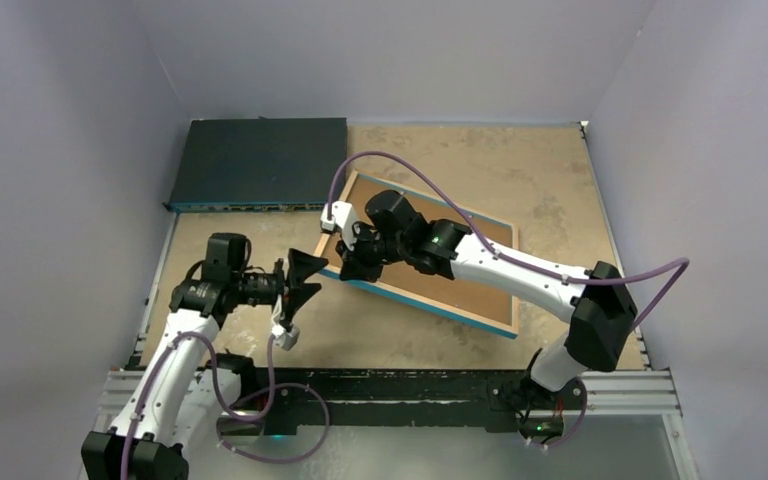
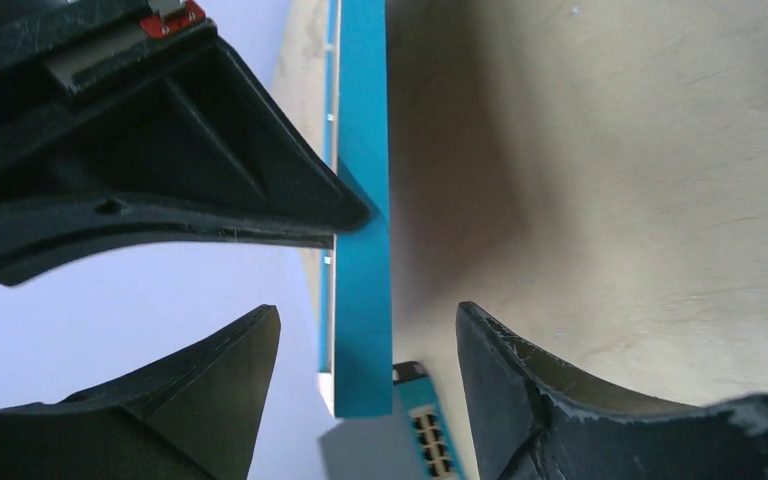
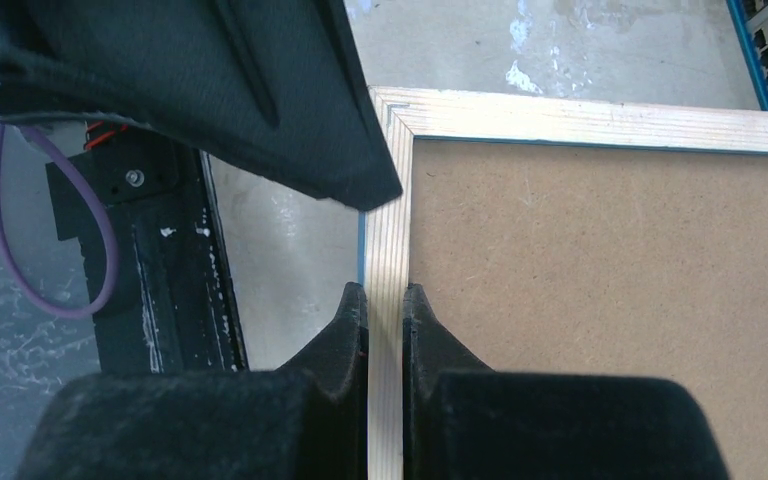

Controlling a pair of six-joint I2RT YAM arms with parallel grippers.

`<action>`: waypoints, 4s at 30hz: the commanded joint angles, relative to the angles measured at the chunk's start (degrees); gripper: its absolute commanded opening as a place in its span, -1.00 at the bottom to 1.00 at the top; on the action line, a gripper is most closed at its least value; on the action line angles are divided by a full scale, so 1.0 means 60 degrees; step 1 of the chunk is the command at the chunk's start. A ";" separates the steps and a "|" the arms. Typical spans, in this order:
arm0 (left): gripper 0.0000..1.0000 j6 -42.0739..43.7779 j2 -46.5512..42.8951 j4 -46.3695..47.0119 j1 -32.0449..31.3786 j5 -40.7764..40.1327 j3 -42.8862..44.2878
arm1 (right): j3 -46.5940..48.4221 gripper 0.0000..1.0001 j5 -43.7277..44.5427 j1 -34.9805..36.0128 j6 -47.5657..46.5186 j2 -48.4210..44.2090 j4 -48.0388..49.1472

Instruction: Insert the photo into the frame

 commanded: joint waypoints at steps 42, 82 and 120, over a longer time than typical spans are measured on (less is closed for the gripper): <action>-1.00 -0.3410 0.0223 0.4046 -0.2202 -0.3281 0.1255 | -0.2658 0.98 0.6307 0.1634 -0.3145 -0.4058 0.0670; 0.57 -0.9322 0.0748 0.6732 -0.2274 -0.5275 0.2995 | -0.0236 -1.00 0.6986 0.0526 -0.2879 -0.2853 0.0568; 0.74 -1.7855 0.6299 0.0104 -0.0586 -0.8859 0.9603 | 0.0884 -1.00 0.0577 -0.8943 0.3253 0.0523 0.0896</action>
